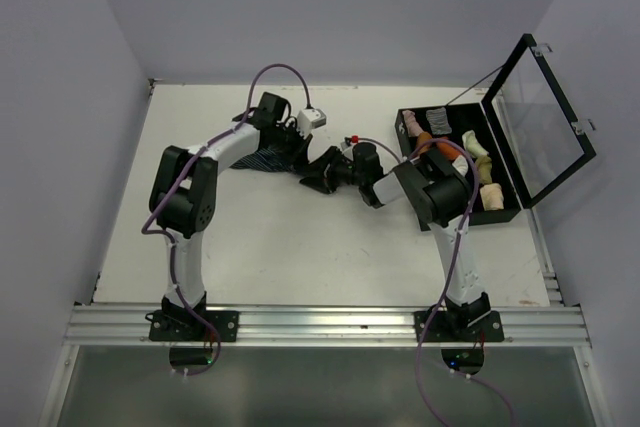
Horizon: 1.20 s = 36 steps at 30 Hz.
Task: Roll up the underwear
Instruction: Move the underwear to the center of the board, then flatten the underwear
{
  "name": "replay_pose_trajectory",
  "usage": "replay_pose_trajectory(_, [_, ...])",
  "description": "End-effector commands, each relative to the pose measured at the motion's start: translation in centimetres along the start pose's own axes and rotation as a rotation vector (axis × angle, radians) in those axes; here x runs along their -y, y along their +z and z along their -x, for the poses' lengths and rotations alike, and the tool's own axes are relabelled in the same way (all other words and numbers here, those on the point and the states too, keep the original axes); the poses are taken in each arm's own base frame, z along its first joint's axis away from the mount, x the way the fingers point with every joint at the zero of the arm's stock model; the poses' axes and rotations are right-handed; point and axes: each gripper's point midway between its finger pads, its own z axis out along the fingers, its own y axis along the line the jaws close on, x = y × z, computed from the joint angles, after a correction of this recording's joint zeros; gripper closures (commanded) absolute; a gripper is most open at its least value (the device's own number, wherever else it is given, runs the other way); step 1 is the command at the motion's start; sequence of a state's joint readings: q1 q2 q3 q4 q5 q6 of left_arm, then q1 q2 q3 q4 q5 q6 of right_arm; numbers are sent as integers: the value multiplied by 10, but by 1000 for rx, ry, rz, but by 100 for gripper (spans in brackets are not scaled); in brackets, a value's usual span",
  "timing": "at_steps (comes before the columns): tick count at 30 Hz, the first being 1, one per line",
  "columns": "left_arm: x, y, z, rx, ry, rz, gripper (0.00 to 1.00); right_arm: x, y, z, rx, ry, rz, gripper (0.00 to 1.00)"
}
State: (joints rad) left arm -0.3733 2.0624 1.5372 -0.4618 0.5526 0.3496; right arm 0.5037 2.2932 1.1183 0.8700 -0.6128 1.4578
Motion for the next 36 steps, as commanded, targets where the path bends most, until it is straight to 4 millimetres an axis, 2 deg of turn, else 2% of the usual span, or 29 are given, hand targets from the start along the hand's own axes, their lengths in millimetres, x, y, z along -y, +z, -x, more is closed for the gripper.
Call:
replay_pose_trajectory(1, [6,-6,13,39,-21,-31,100,-1,8,15,62,21,20,55])
replay_pose_trajectory(4, [7,-9,15,47,-31,-40,100,3,9,18,61,-2,15,64])
replay_pose_trajectory(7, [7,-14,16,54,-40,-41,100,4,8,24,66,-26,18,79])
replay_pose_trajectory(8, [8,-15,16,53,-39,-41,100,2,7,25,64,-40,23,91])
replay_pose_trajectory(9, [7,-18,17,57,-38,-37,100,-2,6,29,65,-54,32,97])
replay_pose_trajectory(10, [8,-20,16,52,-43,-38,100,-8,4,29,59,-92,44,100])
replay_pose_trajectory(12, [5,-29,19,64,-48,-28,100,-13,-1,32,38,-131,33,100])
replay_pose_trajectory(13, [3,-33,20,68,-58,-23,100,-25,-7,32,30,-204,44,100])
replay_pose_trajectory(14, [0,-38,22,80,-64,-19,100,-25,-13,34,9,-217,26,100])
replay_pose_trajectory(16, [-16,-58,28,117,-83,21,100,-30,-21,35,-15,-335,10,100])
replay_pose_trajectory(17, [-23,-67,34,137,-82,40,100,-47,-29,33,-24,-401,18,100])
replay_pose_trajectory(18, [-33,-83,39,165,-82,71,100,-45,-34,31,-56,-414,-30,100])
replay_pose_trajectory(19, [-38,-90,42,180,-75,90,100,-45,-38,32,-72,-542,-43,100])
replay_pose_trajectory(20, [-43,-99,47,197,-68,111,100,-59,-46,30,-80,-617,-44,100])
replay_pose_trajectory(21, [-50,-114,52,223,-63,137,100,-57,-51,28,-110,-635,-101,100])
replay_pose_trajectory(22, [-54,-122,56,240,-50,156,100,-60,-56,29,-125,-755,-114,100])
replay_pose_trajectory(23, [-59,-130,61,254,-40,180,100,-61,-61,30,-140,-797,-135,100])
replay_pose_trajectory(24, [-64,-144,67,279,-30,211,100,-69,-71,28,-165,-819,-182,100])
replay_pose_trajectory(25, [-69,-152,73,301,-17,234,100,-68,-78,37,-165,-927,-225,100])
replay_pose_trajectory(26, [-75,-163,79,325,-11,268,100,-65,-88,35,-197,-935,-279,100])
replay_pose_trajectory(27, [-82,-180,85,355,-9,307,100,-85,-96,42,-177,-1006,-282,100])
replay_pose_trajectory(28, [-89,-193,94,397,-1,344,100,-85,-104,55,-159,-1101,-343,100])
replay_pose_trajectory(29, [-95,-205,100,425,3,380,100,-90,-112,60,-152,-1125,-367,100])
replay_pose_trajectory(31, [-110,-244,114,517,8,466,100,-104,-134,79,-127,-1213,-422,100])
replay_pose_trajectory(32, [-108,-257,120,552,19,480,100,-112,-146,88,-112,-1224,-447,100])
replay_pose_trajectory(33, [-119,-276,117,574,17,518,100,-117,-152,92,-105,-1248,-458,100])
replay_pose_trajectory(35, [-121,-296,123,615,42,555,100,-124,-169,100,-101,-1312,-502,100])
replay_pose_trajectory(36, [-123,-304,122,625,45,568,100,-133,-173,102,-91,-1339,-501,100])
